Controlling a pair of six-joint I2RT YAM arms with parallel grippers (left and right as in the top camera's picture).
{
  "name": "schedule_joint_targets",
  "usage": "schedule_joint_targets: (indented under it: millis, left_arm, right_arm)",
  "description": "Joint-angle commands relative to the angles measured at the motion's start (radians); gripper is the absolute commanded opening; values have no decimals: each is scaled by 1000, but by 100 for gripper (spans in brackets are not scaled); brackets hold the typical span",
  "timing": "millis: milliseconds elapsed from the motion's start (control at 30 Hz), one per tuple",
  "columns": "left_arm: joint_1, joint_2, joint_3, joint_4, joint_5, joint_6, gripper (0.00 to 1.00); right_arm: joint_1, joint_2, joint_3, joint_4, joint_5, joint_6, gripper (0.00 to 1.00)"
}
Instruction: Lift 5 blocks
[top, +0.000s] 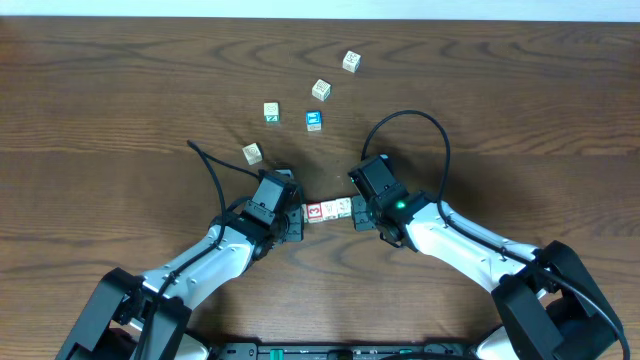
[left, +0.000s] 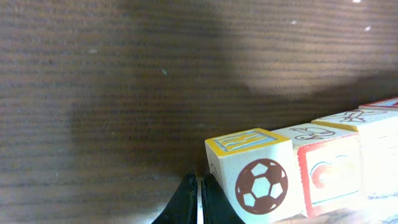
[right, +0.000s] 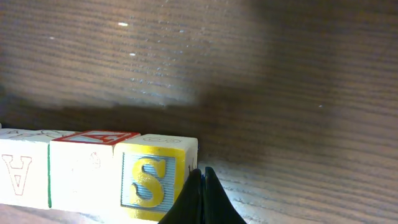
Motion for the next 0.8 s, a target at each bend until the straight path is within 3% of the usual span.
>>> schedule_joint_targets:
  millis: [0,467,767]
  left_arm:
    - [-46,-3,58,16,185,27,7]
    - [-46,-3,58,-20,115,27,12]
    - [-46,-3,58,-23,106,23,10]
  right_arm:
    - [93,-4,51,29,-262,-8,1]
    - [93,-4,51,25,-256,-8,2]
    - [93,-4,51,23,-256,-8,1]
